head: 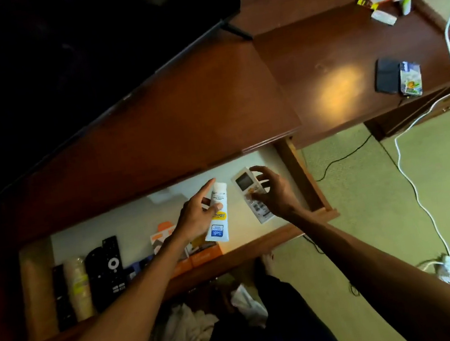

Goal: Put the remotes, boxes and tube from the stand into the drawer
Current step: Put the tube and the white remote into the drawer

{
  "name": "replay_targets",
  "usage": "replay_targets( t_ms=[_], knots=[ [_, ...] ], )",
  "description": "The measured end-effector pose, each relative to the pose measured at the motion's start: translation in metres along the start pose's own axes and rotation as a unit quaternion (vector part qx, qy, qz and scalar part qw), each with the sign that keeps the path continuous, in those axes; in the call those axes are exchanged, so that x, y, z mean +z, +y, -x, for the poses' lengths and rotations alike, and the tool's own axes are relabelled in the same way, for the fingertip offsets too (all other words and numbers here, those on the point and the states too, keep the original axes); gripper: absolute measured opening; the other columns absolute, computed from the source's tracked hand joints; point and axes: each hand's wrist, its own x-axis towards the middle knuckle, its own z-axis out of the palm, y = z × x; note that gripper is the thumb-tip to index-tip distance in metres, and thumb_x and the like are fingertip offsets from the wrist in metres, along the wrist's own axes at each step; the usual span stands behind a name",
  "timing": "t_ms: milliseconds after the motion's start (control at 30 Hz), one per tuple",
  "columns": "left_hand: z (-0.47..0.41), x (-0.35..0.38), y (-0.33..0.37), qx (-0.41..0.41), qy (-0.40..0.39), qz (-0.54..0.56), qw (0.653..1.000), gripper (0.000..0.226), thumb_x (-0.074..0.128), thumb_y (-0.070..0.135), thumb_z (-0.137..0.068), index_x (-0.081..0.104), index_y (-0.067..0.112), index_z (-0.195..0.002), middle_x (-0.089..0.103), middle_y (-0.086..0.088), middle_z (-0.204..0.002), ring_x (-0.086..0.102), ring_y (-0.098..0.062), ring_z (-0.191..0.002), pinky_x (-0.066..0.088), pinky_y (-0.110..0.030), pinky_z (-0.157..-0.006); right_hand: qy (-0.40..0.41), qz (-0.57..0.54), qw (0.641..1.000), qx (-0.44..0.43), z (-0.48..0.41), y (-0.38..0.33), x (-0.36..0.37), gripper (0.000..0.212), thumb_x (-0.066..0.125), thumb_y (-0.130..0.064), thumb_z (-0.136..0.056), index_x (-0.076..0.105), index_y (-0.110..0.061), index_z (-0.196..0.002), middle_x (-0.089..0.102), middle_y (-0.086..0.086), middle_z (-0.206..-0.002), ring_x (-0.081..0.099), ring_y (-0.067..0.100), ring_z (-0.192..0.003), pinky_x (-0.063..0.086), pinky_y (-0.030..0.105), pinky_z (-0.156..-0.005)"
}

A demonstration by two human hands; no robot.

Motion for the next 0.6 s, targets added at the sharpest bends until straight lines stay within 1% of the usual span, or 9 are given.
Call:
replay_targets(
  t_ms=[100, 167, 200, 267, 333, 467, 533, 600],
  knots=[
    [0.003, 0.006, -0.004, 0.007, 0.022, -0.039, 0.999, 0.065, 0.062, 0.025, -0.093, 0.031, 0.045, -0.147, 0.064, -0.005, -0.117, 0.068, -0.011, -0.081, 0.056, -0.022, -0.059, 0.006, 0.010, 0.999, 0.030, 0.009, 0.014, 0.012, 0.064, 0.080, -0.009, -0.074, 0.052, -0.024, -0.130, 0.070, 0.008, -0.108, 0.070, 0.023, -0.086, 0.061, 0.042, -0.071],
    [-0.004, 0.012, -0.005, 0.007, 0.052, -0.053, 0.997, 0.062, 0.063, 0.024, -0.093, 0.034, 0.039, -0.146, 0.065, -0.006, -0.121, 0.065, -0.011, -0.082, 0.049, -0.016, -0.056, 0.009, 0.015, 0.998, 0.054, 0.006, 0.022, 0.018, 0.063, 0.079, -0.009, -0.075, 0.051, -0.023, -0.129, 0.070, 0.011, -0.109, 0.071, 0.024, -0.085, 0.061, 0.042, -0.072],
    [-0.007, 0.015, -0.005, 0.006, 0.062, -0.059, 0.996, 0.061, 0.063, 0.024, -0.093, 0.035, 0.037, -0.145, 0.065, -0.006, -0.122, 0.065, -0.013, -0.084, 0.049, -0.017, -0.057, 0.007, 0.021, 0.998, 0.064, 0.003, 0.026, 0.021, 0.062, 0.078, -0.009, -0.075, 0.051, -0.021, -0.129, 0.070, 0.012, -0.109, 0.071, 0.026, -0.085, 0.061, 0.043, -0.073],
    [-0.015, 0.022, -0.009, -0.002, 0.071, -0.072, 0.995, 0.057, 0.062, 0.026, -0.093, 0.036, 0.039, -0.142, 0.066, -0.007, -0.123, 0.068, -0.019, -0.089, 0.056, -0.029, -0.065, 0.000, 0.035, 0.996, 0.082, -0.008, 0.035, 0.029, 0.062, 0.078, -0.008, -0.075, 0.050, -0.019, -0.130, 0.069, 0.015, -0.113, 0.070, 0.028, -0.088, 0.060, 0.043, -0.076],
    [-0.022, 0.029, -0.017, -0.010, 0.075, -0.081, 0.994, 0.054, 0.061, 0.028, -0.092, 0.036, 0.041, -0.138, 0.069, -0.009, -0.119, 0.070, -0.024, -0.091, 0.058, -0.037, -0.071, -0.011, 0.040, 0.994, 0.101, -0.019, 0.044, 0.037, 0.061, 0.077, -0.008, -0.077, 0.049, -0.017, -0.130, 0.067, 0.016, -0.117, 0.069, 0.031, -0.095, 0.059, 0.046, -0.080],
    [-0.033, 0.045, -0.027, -0.019, 0.087, -0.116, 0.989, 0.049, 0.061, 0.029, -0.092, 0.034, 0.039, -0.132, 0.070, -0.010, -0.106, 0.068, -0.028, -0.088, 0.054, -0.038, -0.066, -0.045, 0.024, 0.988, 0.143, -0.035, 0.061, 0.051, 0.063, 0.076, -0.007, -0.079, 0.045, -0.015, -0.132, 0.064, 0.015, -0.122, 0.067, 0.032, -0.102, 0.059, 0.048, -0.083],
    [-0.036, 0.050, -0.030, -0.036, 0.101, -0.155, 0.982, 0.046, 0.061, 0.031, -0.092, 0.034, 0.040, -0.128, 0.064, -0.013, -0.102, 0.062, -0.031, -0.092, 0.051, -0.041, -0.070, -0.062, 0.021, 0.987, 0.149, -0.038, 0.069, 0.057, 0.063, 0.076, -0.006, -0.078, 0.044, -0.013, -0.132, 0.064, 0.016, -0.123, 0.067, 0.032, -0.103, 0.059, 0.048, -0.084],
    [-0.038, 0.052, -0.031, -0.052, 0.101, -0.193, 0.975, 0.046, 0.062, 0.031, -0.091, 0.036, 0.035, -0.129, 0.059, -0.015, -0.104, 0.056, -0.032, -0.098, 0.046, -0.043, -0.080, -0.072, 0.034, 0.986, 0.147, -0.040, 0.076, 0.061, 0.062, 0.076, -0.007, -0.078, 0.044, -0.012, -0.130, 0.064, 0.015, -0.123, 0.066, 0.032, -0.105, 0.058, 0.048, -0.085]
  ],
)
